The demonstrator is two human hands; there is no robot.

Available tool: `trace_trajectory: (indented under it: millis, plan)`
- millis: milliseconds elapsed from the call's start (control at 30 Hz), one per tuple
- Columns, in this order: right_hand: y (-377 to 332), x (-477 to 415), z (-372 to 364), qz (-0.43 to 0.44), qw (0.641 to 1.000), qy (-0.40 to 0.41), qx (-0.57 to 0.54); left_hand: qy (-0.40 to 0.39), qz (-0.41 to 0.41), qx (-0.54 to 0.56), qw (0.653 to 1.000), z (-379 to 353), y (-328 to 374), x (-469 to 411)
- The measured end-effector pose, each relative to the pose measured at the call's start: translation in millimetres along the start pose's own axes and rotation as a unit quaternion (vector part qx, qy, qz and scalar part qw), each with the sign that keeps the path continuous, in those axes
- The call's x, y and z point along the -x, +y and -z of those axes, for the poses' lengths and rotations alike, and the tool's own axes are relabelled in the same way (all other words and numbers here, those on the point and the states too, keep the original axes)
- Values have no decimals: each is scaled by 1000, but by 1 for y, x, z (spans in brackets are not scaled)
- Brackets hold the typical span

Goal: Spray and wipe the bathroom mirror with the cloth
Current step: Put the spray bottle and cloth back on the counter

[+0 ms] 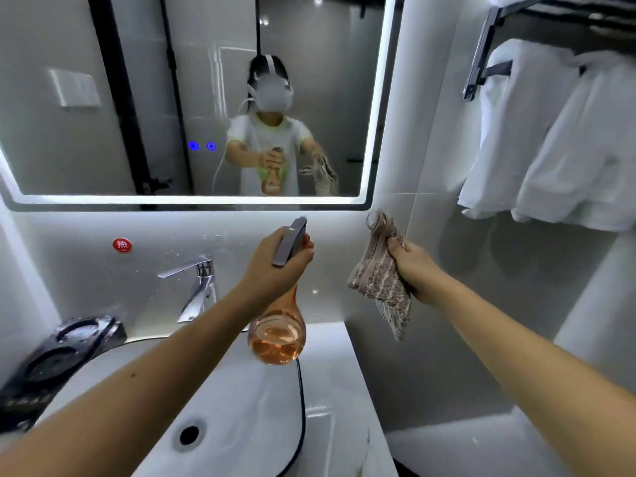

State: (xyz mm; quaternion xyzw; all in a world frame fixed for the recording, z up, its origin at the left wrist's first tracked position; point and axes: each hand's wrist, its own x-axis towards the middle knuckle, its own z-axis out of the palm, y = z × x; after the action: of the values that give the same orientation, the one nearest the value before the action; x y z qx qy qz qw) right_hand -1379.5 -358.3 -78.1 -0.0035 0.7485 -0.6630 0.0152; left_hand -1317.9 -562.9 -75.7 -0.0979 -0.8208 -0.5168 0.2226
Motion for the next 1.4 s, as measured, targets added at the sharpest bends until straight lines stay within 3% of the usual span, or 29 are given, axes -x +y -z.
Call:
trace_trajectory:
  millis: [467,767,933,1167,1300,1400]
  plan:
    - [104,71,81,-12,981,-92,169,15,107,4,994,-117,15,129]
    - [234,129,70,-93,962,-131,219,-19,129,-52,990,-139,-51,217]
    - [280,140,54,-123,946,-152,259,16,135,-65,989,-136,-94,245]
    - [314,128,5,-85,932,-203,289,27,148,-99,984,-125,-143,251]
    - [341,125,-29,-85,901,-255,341,30,149,-82,985,-124,-166,257]
    - [359,131,-47,-107,855,-287,419,23,161,-61,985,-127,-175,263]
